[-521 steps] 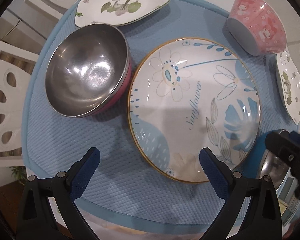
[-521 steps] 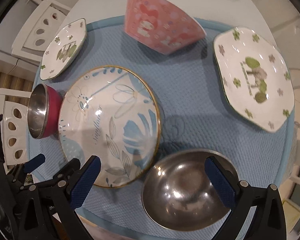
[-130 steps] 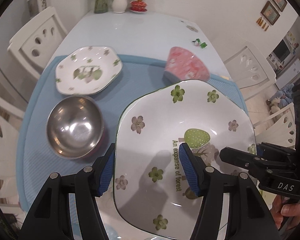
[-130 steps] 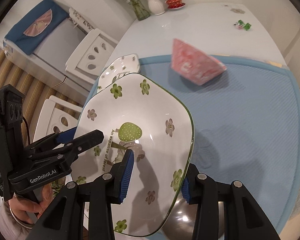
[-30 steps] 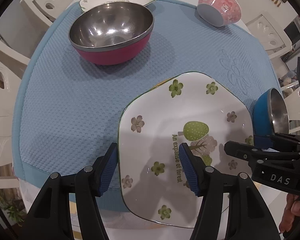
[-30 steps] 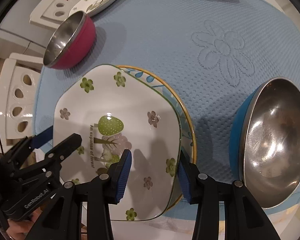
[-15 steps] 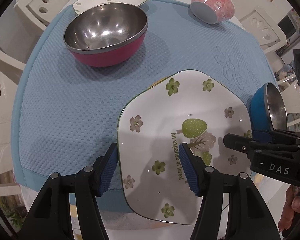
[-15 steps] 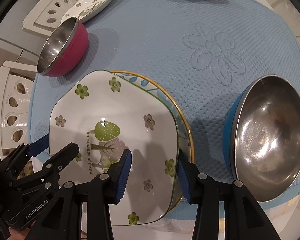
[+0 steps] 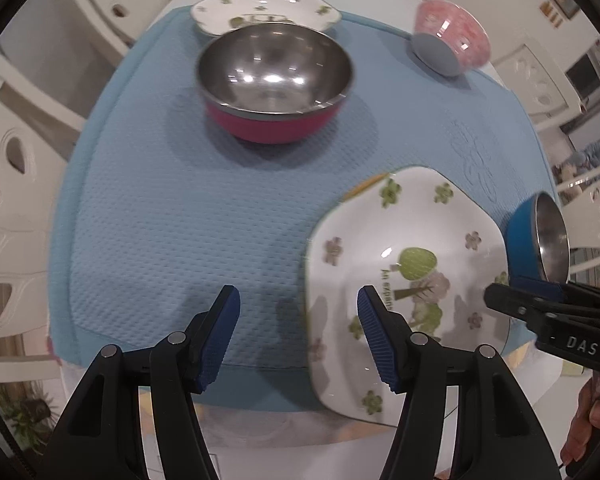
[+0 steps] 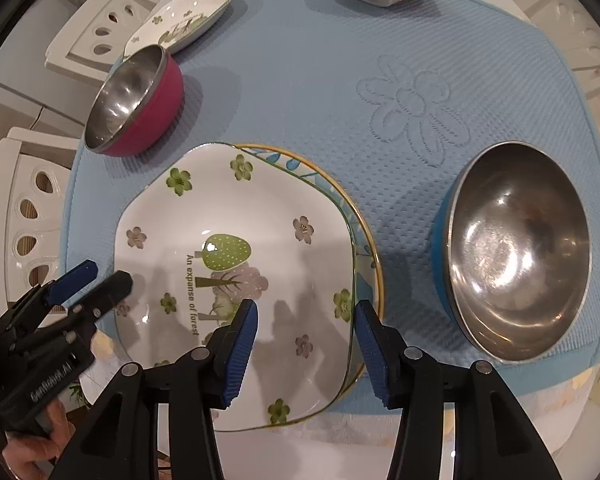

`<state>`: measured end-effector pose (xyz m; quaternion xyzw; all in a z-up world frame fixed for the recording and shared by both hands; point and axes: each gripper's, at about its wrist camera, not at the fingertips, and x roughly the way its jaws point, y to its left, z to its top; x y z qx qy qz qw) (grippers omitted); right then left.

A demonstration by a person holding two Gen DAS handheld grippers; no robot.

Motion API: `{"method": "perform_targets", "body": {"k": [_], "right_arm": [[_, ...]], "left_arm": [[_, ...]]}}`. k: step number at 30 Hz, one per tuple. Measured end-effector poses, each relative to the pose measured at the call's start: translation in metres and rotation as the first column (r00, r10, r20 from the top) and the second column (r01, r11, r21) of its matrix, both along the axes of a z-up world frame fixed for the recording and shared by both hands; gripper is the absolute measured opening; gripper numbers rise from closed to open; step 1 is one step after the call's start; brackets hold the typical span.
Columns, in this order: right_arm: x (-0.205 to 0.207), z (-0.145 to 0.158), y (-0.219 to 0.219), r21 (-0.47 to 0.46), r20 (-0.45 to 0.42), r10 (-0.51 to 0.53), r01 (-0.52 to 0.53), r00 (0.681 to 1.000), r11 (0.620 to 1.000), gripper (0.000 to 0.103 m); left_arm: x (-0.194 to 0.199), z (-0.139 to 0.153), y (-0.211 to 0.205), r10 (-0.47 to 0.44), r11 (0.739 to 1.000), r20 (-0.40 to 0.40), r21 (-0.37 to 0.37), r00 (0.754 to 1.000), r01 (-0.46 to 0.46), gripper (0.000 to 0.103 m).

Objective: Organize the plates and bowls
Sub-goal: 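Open both grippers and lift them away from the clover plate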

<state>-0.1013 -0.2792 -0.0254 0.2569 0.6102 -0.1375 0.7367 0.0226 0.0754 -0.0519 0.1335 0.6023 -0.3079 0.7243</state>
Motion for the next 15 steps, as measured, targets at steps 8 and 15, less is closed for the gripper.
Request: {"method": "perform_targets", "body": {"k": [8, 15], "right_arm": [[0.004, 0.047, 0.016, -0.011, 0.069, 0.024, -0.023, 0.997, 1.0, 0.049], [0.025, 0.103, 0.017, -0.036, 0.141, 0.093, -0.089, 0.986, 0.995, 0.051]], "left_arm": [[0.035, 0.024, 0.029, 0.082, 0.997, 0.019, 0.015, 0.996, -0.082, 0.058], [0.077, 0.052, 0.041, 0.158, 0.987, 0.054, 0.006, 0.986, -0.158, 0.058]]}}
